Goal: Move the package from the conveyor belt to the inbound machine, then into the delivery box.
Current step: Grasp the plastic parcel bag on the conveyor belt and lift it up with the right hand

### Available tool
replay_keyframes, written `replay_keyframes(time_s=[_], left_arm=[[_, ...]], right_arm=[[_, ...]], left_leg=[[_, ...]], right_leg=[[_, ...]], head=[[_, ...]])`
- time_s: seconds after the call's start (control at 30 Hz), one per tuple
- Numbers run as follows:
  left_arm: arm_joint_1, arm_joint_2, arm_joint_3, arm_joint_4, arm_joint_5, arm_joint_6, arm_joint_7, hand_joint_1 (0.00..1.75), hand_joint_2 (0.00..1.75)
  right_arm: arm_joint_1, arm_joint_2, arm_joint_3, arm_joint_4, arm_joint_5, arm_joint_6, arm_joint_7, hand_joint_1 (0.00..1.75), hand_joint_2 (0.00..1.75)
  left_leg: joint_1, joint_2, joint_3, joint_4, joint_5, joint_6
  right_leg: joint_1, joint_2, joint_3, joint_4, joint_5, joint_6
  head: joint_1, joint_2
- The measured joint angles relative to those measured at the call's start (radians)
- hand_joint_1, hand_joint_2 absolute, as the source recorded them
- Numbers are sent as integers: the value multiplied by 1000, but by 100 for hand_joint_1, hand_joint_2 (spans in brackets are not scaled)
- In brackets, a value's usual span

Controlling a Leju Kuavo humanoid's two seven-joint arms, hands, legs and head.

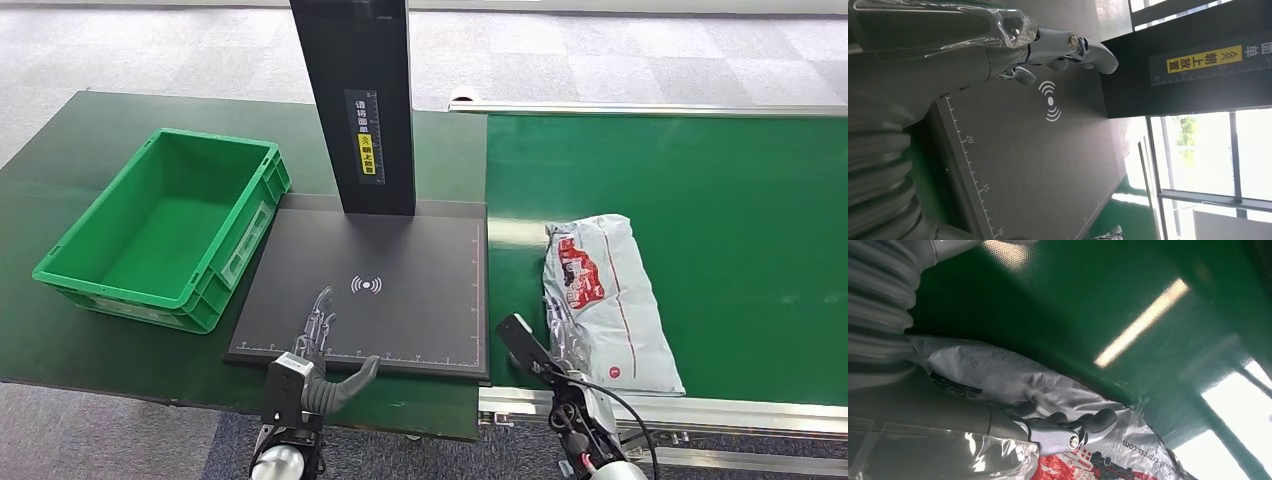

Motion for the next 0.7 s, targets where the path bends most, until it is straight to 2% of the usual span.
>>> replay_keyframes(time_s=[0.7], left_arm=[[0, 0, 0, 4, 0, 0, 0, 0, 175]], right_arm=[[-2, 12, 14, 19, 0, -1, 0, 0, 175]], left_leg=[[0, -5, 0, 0, 1, 1]], right_leg=[[0, -4, 2, 0, 0, 0]], head=[[0, 0]])
